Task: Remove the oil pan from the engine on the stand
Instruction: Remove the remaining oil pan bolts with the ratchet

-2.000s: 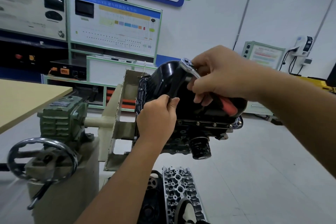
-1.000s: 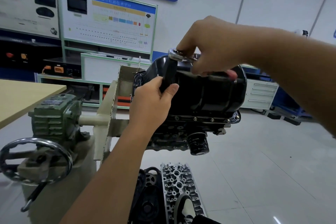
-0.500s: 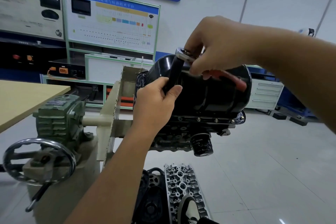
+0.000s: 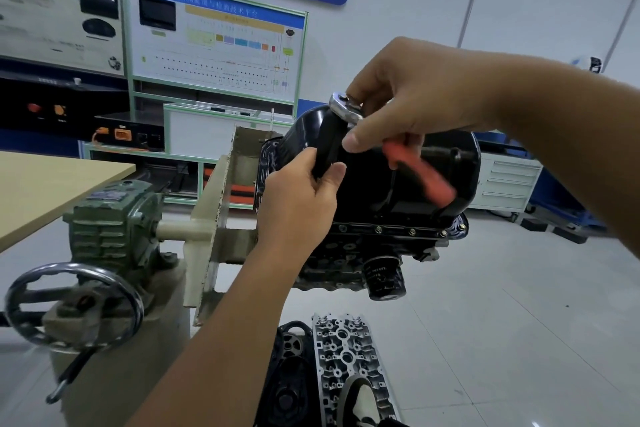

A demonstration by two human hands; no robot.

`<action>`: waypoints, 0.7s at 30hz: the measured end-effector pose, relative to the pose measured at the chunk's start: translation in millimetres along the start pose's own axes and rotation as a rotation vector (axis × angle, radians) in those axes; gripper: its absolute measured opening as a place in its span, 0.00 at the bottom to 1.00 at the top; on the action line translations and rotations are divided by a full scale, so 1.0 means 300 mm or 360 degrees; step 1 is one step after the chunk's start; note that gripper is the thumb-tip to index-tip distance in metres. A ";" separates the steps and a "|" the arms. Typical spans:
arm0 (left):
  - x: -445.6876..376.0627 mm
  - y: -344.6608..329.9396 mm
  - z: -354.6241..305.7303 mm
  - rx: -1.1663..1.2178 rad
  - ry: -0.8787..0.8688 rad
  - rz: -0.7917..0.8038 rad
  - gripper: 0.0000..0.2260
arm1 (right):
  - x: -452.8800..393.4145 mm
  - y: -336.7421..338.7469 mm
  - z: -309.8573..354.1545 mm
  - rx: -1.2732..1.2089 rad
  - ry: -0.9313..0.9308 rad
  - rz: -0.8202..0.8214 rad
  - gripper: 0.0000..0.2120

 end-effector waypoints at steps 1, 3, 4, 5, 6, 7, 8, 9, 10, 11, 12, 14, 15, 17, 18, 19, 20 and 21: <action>0.004 0.000 -0.005 -0.0010 -0.0012 -0.0026 0.13 | 0.000 0.001 -0.001 -0.0046 -0.0025 0.0036 0.12; 0.007 0.002 -0.008 0.0043 -0.0066 0.0023 0.11 | -0.007 0.003 0.006 0.0025 0.0026 0.0058 0.07; 0.006 0.004 -0.007 0.0097 -0.0098 0.0096 0.10 | -0.010 0.006 0.011 0.0110 0.0070 0.0043 0.03; 0.004 0.005 -0.005 0.0135 -0.0119 0.0171 0.10 | -0.013 0.010 0.017 0.0252 0.0130 0.0016 0.04; 0.003 0.006 -0.004 0.0135 -0.0129 0.0217 0.11 | -0.017 0.012 0.026 0.0422 0.0201 -0.0037 0.07; 0.003 0.008 -0.005 0.0099 -0.0134 0.0223 0.11 | -0.021 0.013 0.036 0.0571 0.0268 -0.0099 0.10; 0.004 0.011 -0.009 0.0051 -0.0133 0.0200 0.11 | -0.023 0.011 0.046 0.0666 0.0316 -0.0159 0.12; 0.006 0.014 -0.015 0.0010 -0.0126 0.0160 0.11 | -0.024 0.010 0.054 0.0710 0.0336 -0.0199 0.13; 0.007 0.018 -0.021 -0.0013 -0.0113 0.0112 0.12 | -0.026 0.010 0.058 0.0728 0.0326 -0.0226 0.12; 0.007 0.023 -0.024 -0.0029 -0.0104 0.0068 0.13 | -0.027 0.011 0.062 0.0719 0.0298 -0.0238 0.11; 0.006 0.028 -0.026 -0.0048 -0.0102 0.0028 0.14 | -0.027 0.014 0.062 0.0674 0.0240 -0.0236 0.11; 0.002 0.038 -0.031 -0.0088 -0.0110 -0.0027 0.15 | -0.029 0.021 0.052 0.0523 0.0144 -0.0233 0.16; 0.000 0.039 -0.034 -0.0093 -0.0118 -0.0035 0.15 | -0.034 0.026 0.043 0.0473 0.0118 -0.0232 0.18; -0.001 0.038 -0.037 -0.0038 -0.0141 -0.0014 0.13 | -0.040 0.030 0.029 0.0434 0.0104 -0.0194 0.17; -0.001 0.036 -0.034 0.0033 -0.0144 0.0014 0.12 | -0.042 0.028 0.023 0.0437 0.0116 -0.0176 0.14; -0.003 0.033 -0.027 0.0116 -0.0138 0.0059 0.09 | -0.042 0.028 0.023 0.0471 0.0151 -0.0164 0.11; -0.005 0.028 -0.019 0.0172 -0.0125 0.0117 0.07 | -0.040 0.026 0.025 0.0536 0.0198 -0.0175 0.11; -0.007 0.022 -0.013 0.0187 -0.0122 0.0160 0.06 | -0.037 0.027 0.027 0.0607 0.0244 -0.0212 0.12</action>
Point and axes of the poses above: each hand's wrist, its own x-axis away from the middle knuckle, its own y-axis out of the back of the hand, z = x × y, the point moved 6 cm from there along -x, towards the middle knuckle, and after that the axes turned 8 degrees about y, right-handed, at the moved point
